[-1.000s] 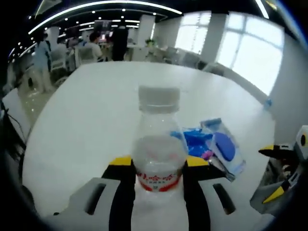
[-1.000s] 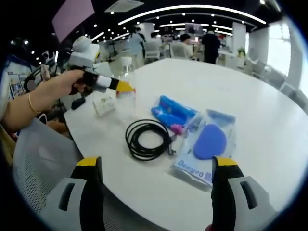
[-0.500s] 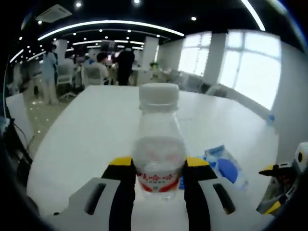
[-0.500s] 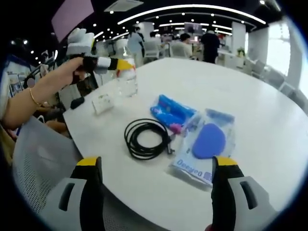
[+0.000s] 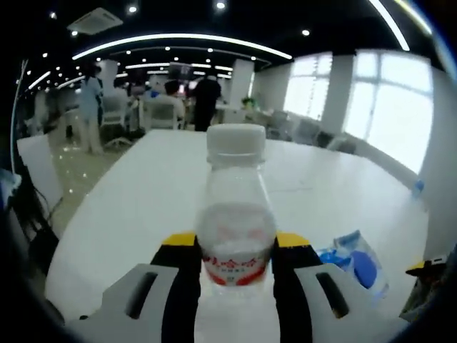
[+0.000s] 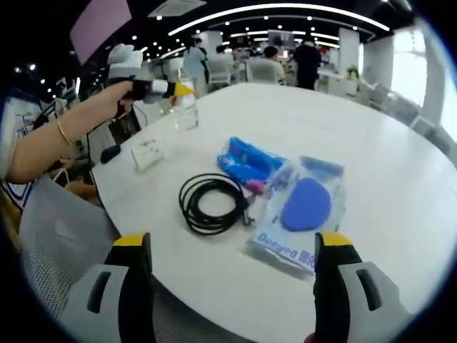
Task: Arrange the tabletop items into an orderly group along one side of the table until the central work area is clear of visible clutter.
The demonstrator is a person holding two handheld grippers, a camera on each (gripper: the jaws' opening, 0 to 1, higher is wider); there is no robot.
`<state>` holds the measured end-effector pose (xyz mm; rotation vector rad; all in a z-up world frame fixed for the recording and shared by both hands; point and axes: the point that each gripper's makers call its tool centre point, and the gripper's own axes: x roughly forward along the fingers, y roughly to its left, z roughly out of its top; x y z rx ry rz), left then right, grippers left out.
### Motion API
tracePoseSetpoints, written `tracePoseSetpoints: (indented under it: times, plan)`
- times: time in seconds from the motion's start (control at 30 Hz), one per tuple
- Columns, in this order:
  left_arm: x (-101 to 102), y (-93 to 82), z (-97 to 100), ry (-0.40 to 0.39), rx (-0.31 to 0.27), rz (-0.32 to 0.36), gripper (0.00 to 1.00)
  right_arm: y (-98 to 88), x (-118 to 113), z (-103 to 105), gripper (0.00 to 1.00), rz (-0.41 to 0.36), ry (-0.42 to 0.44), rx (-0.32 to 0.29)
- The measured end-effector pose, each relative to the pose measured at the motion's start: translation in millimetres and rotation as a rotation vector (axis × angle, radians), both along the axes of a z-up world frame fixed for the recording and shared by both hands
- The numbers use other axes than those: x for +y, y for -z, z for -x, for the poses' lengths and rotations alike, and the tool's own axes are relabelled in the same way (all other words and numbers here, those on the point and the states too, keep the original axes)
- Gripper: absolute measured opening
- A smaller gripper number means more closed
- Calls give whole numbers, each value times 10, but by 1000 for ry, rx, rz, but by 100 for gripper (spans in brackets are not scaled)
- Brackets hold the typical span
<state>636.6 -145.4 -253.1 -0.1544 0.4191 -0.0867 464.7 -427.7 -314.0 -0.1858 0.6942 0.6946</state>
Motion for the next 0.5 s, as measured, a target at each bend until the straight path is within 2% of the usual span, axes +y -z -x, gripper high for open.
tracePoseSetpoints:
  times: [0.23,0.5]
  plan:
    - [187,86,-258,-34,-1,18,36,71,-65,-15,93,37,20,12]
    - [322,195,-496,-56,-15,1,36,169,-128,-17,94,51,49,54]
